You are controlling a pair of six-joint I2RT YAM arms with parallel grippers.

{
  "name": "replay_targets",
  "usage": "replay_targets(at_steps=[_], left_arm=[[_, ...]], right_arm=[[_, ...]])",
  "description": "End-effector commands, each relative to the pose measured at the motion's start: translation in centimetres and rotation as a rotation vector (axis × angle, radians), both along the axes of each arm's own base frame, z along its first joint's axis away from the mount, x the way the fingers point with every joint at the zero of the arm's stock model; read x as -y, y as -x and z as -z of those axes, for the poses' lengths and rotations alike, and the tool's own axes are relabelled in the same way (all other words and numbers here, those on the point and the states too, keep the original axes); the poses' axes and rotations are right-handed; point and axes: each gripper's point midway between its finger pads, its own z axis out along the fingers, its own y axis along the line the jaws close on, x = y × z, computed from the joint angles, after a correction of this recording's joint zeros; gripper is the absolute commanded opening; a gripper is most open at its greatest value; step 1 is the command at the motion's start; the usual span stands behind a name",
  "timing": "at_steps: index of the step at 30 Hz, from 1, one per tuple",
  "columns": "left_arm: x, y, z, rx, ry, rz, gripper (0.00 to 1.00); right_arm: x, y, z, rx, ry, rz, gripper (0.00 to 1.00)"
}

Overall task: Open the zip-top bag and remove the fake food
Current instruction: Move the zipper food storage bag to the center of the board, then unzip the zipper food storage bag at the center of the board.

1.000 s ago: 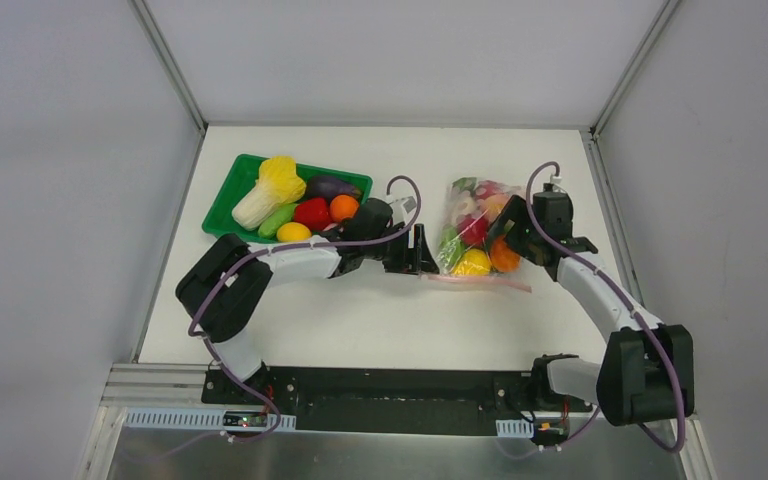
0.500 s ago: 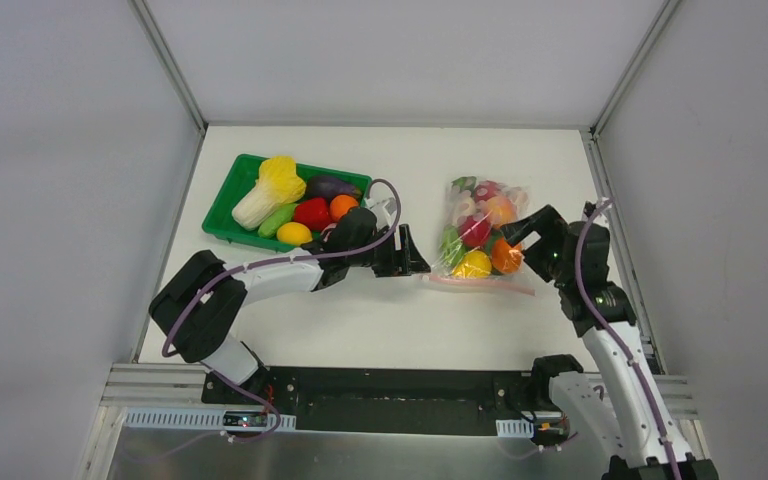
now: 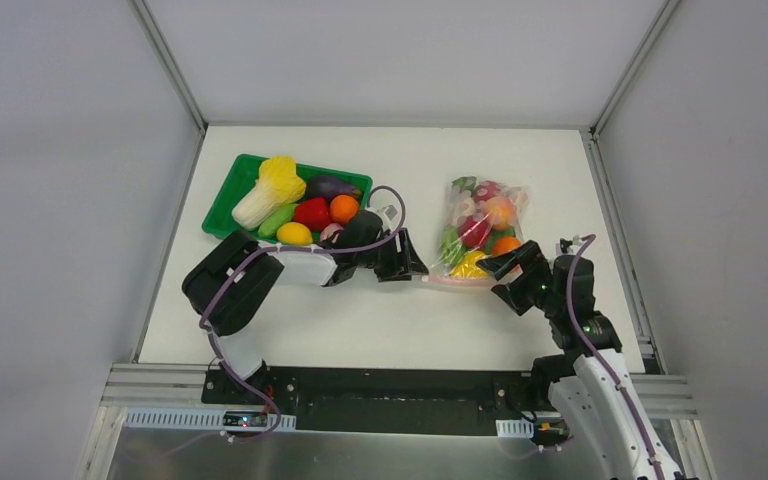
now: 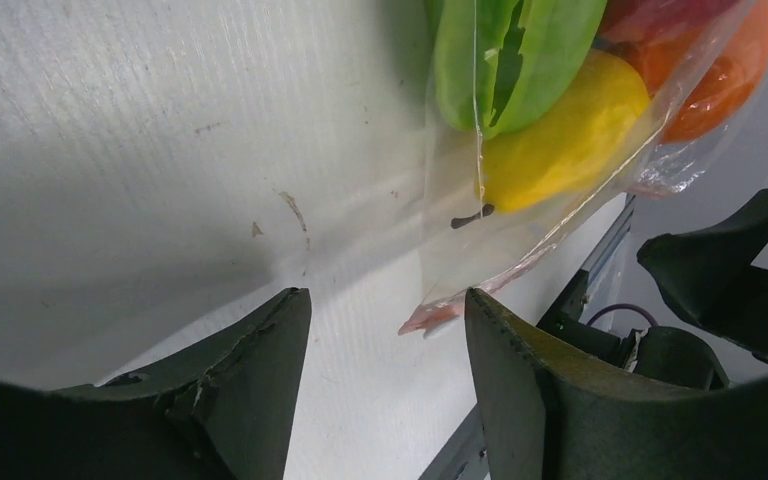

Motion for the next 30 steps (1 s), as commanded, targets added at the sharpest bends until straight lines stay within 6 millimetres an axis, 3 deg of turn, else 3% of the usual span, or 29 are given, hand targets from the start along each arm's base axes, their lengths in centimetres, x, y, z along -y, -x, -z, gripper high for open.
replay_targets(at_steps=[1, 4, 9, 19, 30], left_arm=[[1.8, -1.1, -2.8, 0.042, 0.114, 0.012, 0.58], [2.2, -1.0, -2.7, 0.025, 0.149, 0.008, 0.51], [3.0, -0.7, -3.0, -0.006, 0.213, 0.012, 0.31], [3.0, 0.2, -5.7, -0.009, 0.291, -0.029, 0.00], [4.2, 1.2, -8.9, -0.052, 0.343, -0.097, 0.00]], right_arm=[[-1.3, 0.1, -1.3, 0.051, -0.085, -0.031, 0.92], [-1.7, 0.2, -0.6, 0.042, -0.106, -0.038, 0.92], [-2.3, 0.2, -0.3, 0.047, -0.117, -0.043, 0.92], [-3.0, 0.1, 0.6, 0.030, -0.133, 0.012, 0.90], [-4.4, -0.1, 0.8, 0.000, -0.222, 0.083, 0.83]])
